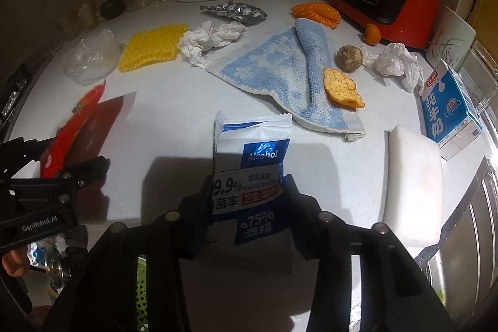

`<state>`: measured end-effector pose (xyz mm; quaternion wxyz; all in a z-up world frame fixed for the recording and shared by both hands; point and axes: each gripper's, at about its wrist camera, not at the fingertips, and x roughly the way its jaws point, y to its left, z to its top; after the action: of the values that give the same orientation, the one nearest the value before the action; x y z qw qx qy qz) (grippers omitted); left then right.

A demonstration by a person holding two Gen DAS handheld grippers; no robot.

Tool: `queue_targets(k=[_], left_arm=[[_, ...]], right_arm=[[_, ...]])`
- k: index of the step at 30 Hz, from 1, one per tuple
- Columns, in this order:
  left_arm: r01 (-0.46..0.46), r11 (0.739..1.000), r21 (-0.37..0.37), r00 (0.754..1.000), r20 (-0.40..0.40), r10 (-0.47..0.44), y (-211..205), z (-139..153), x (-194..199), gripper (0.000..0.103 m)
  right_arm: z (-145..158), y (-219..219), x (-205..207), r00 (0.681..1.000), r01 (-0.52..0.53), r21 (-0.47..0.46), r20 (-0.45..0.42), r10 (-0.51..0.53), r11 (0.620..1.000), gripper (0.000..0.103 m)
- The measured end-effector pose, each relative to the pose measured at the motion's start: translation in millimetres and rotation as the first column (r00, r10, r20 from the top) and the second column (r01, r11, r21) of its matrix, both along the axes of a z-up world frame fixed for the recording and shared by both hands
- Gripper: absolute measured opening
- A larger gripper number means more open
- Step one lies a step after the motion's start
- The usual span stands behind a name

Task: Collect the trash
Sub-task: 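Grasp the red snack bag with the left tool while the right tool grasps the alcohol wipes packet, then carry both items over the green basket and open both tools to drop them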

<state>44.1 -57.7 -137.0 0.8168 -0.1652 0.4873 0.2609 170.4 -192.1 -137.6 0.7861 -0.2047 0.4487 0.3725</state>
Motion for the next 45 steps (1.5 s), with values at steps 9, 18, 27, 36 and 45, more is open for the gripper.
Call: queue_targets(k=[9, 18, 27, 36, 45], left_arm=[[0.016, 0.999, -0.03, 1.0, 0.013, -0.015, 17.4, 3.7, -3.6, 0.005], [0.229, 0.973, 0.013, 0.973, 0.036, -0.23, -27.2, 35.0, -31.8, 0.004], [0.598, 0.792, -0.123, 0.797, -0.018, -0.604, -94.8, 8.5, -103.2, 0.004], [0.707, 0.665, -0.243, 0.656, -0.127, -0.744, -127.7, -90.9, -124.1, 0.004], [0.763, 0.618, -0.192, 0.603, -0.134, -0.786, -147.3, -92.5, -148.6, 0.067]], right_arm=[[5.8, -19.5, 10.4, 0.995, 0.087, 0.064, -0.056, -0.084, 0.994, 0.013], [37.7, -40.1, -28.2, 0.991, 0.135, 0.112, -0.033, -0.132, 0.984, 0.01], [60.5, -80.0, -123.9, 0.957, 0.288, 0.149, -0.061, -0.282, 0.946, 0.01], [53.0, -114.9, -204.5, 0.875, 0.484, 0.115, -0.099, -0.474, 0.868, 0.01], [31.5, -135.8, -251.0, 0.818, 0.573, 0.117, -0.153, -0.555, 0.811, 0.01]])
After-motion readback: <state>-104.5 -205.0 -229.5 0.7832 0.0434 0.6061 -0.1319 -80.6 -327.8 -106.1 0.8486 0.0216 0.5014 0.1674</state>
